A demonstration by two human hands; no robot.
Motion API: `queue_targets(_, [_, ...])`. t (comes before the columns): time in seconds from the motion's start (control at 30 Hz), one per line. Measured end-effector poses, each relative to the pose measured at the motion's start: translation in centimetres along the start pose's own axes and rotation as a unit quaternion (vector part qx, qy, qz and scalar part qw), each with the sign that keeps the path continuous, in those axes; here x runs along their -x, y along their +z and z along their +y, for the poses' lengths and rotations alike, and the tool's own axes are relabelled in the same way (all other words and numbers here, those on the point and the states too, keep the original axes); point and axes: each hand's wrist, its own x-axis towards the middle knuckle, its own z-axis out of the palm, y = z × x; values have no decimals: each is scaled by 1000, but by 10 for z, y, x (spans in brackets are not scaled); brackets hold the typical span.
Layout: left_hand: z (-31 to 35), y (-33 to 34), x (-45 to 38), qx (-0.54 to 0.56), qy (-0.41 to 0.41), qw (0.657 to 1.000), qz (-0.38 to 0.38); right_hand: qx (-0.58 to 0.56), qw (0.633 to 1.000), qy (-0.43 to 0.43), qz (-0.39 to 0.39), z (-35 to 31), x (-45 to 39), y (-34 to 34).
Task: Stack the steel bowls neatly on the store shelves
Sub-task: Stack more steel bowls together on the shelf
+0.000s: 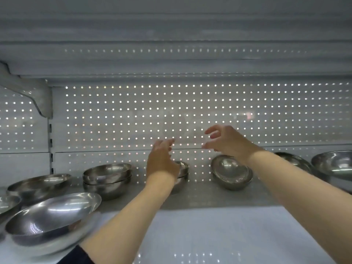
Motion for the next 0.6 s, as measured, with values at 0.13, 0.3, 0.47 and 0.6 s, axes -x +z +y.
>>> queue_targets(0.13, [23,30,11,-58,57,989,-127,240,968,-24,69,23,5,-36])
queue_targets(0.3, [46,76,7,-194,-9,948,-253,400,916,41,8,77,13,-32])
queue_targets(0.47, [33,108,8,-168,-52,940,-293,383,917,92,-60,111,24,-37])
queue_targets(0.6, [18,120,12,-53,-69,942,-323,359,926,96,-63,116,22,-38])
